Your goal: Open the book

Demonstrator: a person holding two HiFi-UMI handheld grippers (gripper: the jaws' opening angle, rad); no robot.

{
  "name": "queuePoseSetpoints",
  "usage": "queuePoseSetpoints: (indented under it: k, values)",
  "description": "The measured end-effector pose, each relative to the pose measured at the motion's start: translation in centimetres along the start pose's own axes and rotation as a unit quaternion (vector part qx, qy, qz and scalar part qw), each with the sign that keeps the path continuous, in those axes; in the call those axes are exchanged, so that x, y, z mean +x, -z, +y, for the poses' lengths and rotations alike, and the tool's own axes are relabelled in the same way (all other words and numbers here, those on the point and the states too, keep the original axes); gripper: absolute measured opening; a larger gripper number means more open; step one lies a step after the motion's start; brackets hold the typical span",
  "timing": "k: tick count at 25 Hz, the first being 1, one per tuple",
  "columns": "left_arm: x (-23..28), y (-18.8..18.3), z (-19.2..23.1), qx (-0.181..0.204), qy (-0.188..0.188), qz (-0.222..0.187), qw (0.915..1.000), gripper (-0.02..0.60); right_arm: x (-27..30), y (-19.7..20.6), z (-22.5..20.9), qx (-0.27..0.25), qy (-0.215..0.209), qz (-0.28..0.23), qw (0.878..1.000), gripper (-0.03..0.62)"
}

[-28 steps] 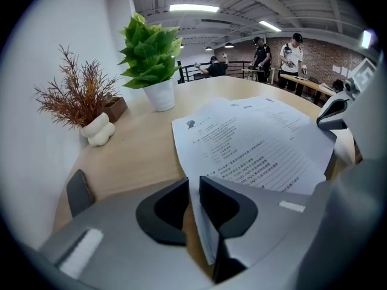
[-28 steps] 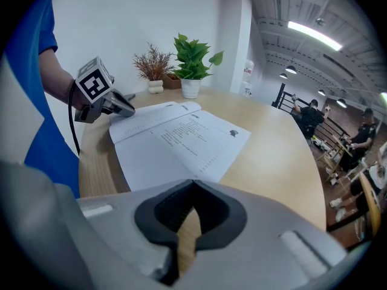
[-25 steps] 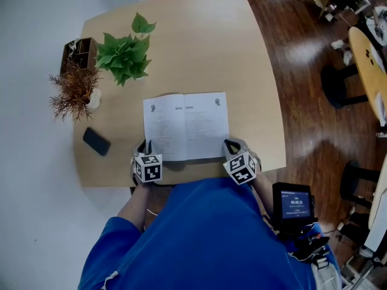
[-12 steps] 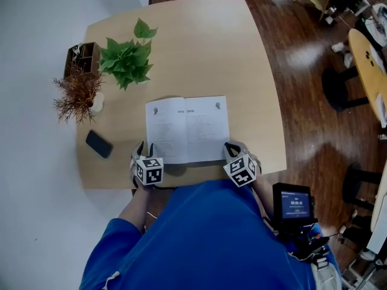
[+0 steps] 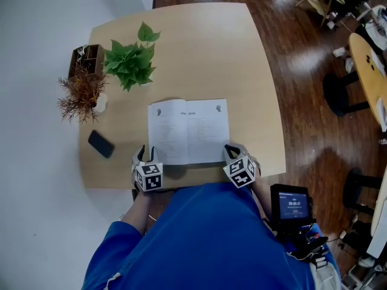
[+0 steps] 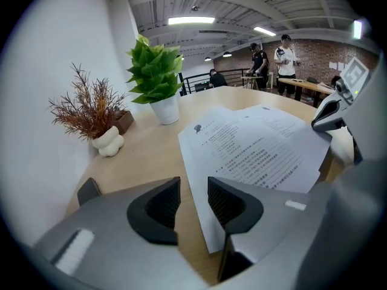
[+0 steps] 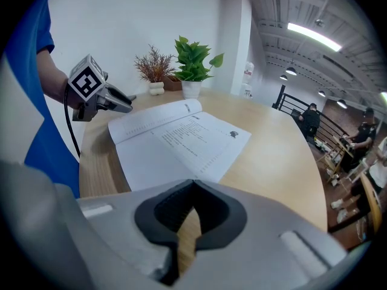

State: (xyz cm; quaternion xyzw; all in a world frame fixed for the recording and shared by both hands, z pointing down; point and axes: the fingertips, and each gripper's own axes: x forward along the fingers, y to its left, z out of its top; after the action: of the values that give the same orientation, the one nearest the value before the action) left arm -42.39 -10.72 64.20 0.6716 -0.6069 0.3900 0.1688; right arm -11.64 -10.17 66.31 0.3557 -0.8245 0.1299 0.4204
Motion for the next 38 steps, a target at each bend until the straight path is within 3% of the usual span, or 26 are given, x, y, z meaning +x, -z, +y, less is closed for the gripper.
queuePoseSetpoints:
  k: [3,5,10,18,24,31,38]
  values:
    - [-1.4,-1.4,-0.4,-0.011,-0.001,-0.038,0.9992,0.095,-0.1,0.0,0.0,-0.003,-0.002,0.000,1.000,0.003]
    - [-2.5,-2.5,-0.9,-0.018,0.006,-0.068,0.9975,0.008,-0.2,-0.1,0.0,-0.004,-0.004,0.000,1.000,0.003]
    - [-4.6,-4.1,-3.1,-0.020,0.035,-0.109,0.9932,0.008,-0.2,0.0,0.0,-0.003,-0.002,0.003,1.000,0.003]
    - [-7.0,-4.5,-5.5,-0.034,0.067,-0.132,0.9884,0.008,-1.1,-0.4,-0.2,0.007,0.006,0.009,1.000,0.003]
    - [-7.4,-4.5,-7.6,-0.025,0.093,-0.139,0.9855,0.008,-3.2,-1.4,-0.2,0.019,0.021,-0.026,0.999,0.003]
    - [-9.9,-6.6,-11.0,-0.014,0.097,-0.162,0.9819,0.008,-7.5,-2.9,0.8,0.013,0.013,-0.087,0.996,0.003]
    - [-14.2,-8.7,-17.1,-0.010,0.095,-0.191,0.9769,0.008,-14.8,-3.5,0.8,0.016,0.002,-0.179,0.984,0.003]
